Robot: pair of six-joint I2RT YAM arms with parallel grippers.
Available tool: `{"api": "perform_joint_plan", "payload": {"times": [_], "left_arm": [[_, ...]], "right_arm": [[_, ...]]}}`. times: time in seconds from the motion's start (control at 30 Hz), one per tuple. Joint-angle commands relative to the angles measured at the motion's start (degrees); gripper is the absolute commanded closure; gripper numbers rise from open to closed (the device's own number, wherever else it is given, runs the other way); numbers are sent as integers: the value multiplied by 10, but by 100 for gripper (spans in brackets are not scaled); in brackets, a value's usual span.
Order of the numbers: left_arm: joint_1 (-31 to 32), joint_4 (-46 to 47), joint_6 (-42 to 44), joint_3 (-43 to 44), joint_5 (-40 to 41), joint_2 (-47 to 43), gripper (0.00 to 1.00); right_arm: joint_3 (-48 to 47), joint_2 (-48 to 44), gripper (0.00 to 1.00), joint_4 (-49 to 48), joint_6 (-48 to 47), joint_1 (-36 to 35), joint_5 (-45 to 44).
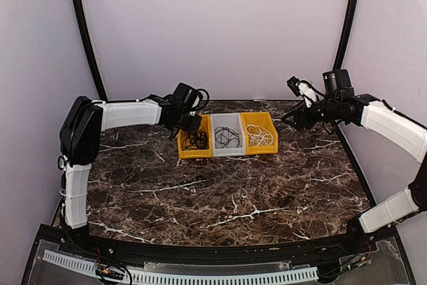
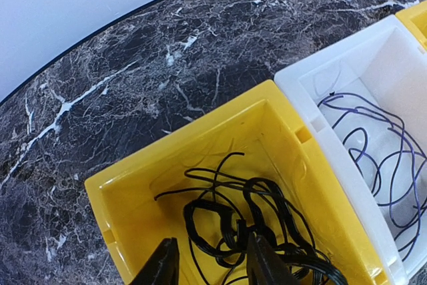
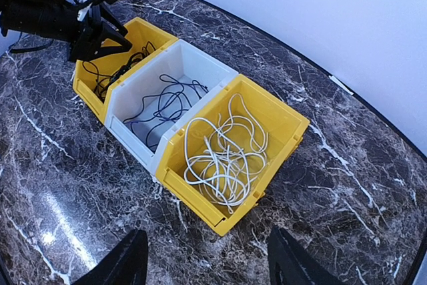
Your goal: Untangle the cables
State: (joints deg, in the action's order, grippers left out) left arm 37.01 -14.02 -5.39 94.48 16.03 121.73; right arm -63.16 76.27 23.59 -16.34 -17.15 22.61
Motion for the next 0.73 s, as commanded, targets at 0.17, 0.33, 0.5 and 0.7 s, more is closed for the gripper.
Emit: {"api": "perform_joint_plan", "payload": {"times": [0.17,0.33,0.5,0.7], "left_arm": [[-1,-58,-13,16,26,-85,51],[-2,-53,-5,-18,38,-170,33],[-26,-47,-44,-70,30,-253,9],[-37,10,-61,-130,14,-336,1]], "right_arm": [[-36,26,21,-42,15,42,-66],[-52,22,1,-94,78,97,-93],[-69,8,1,-117,106,103,-221],[-47,-34,1,-139,88,103,-192]]}}
